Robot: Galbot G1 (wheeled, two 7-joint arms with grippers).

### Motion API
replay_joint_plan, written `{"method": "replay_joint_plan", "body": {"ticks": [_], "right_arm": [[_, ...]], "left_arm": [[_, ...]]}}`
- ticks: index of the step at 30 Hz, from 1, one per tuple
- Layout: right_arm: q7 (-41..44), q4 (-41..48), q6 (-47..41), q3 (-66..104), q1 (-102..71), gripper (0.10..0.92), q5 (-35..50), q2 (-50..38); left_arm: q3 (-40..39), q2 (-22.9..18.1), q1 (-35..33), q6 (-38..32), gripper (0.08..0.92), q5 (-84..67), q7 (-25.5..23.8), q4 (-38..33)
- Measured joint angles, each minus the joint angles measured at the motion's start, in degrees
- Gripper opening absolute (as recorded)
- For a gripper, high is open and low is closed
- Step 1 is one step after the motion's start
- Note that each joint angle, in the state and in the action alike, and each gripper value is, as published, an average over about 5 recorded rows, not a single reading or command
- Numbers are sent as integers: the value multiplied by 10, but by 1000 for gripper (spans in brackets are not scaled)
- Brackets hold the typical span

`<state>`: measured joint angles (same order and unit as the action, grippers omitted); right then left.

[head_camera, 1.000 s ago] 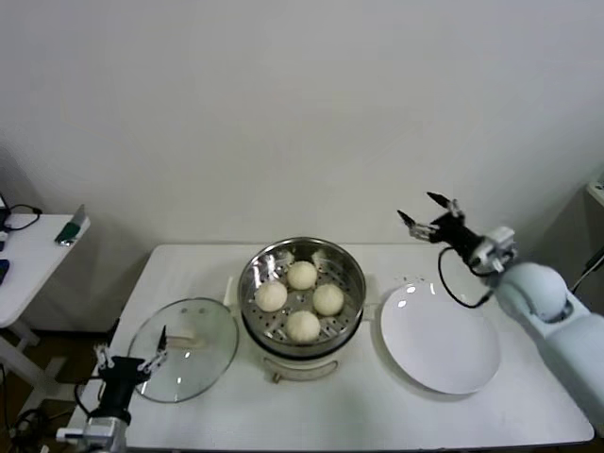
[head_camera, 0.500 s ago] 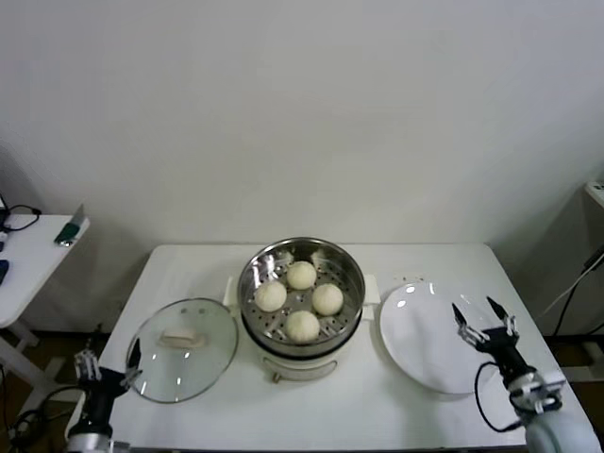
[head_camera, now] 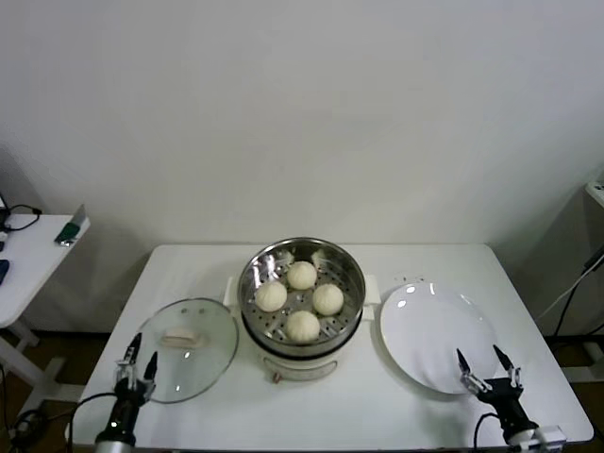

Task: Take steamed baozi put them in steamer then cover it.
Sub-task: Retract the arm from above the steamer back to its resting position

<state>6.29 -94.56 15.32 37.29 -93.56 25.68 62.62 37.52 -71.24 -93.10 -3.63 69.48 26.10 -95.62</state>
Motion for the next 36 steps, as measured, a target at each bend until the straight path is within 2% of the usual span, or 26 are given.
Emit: {"method": "replay_joint_plan", "body": {"ticks": [26,30,36], "right_arm": [[6,-4,25,10,-42,823,-26,41],[6,-3,26,11,-42,823,-26,42],[6,-1,26,9,-40,823,-28,45]], "left_arm": [[-74,31,137,39,817,46,-36,115],[-77,32,144,39,747,47,-37,125],[-78,32,145,40,576,47,-37,131]]}}
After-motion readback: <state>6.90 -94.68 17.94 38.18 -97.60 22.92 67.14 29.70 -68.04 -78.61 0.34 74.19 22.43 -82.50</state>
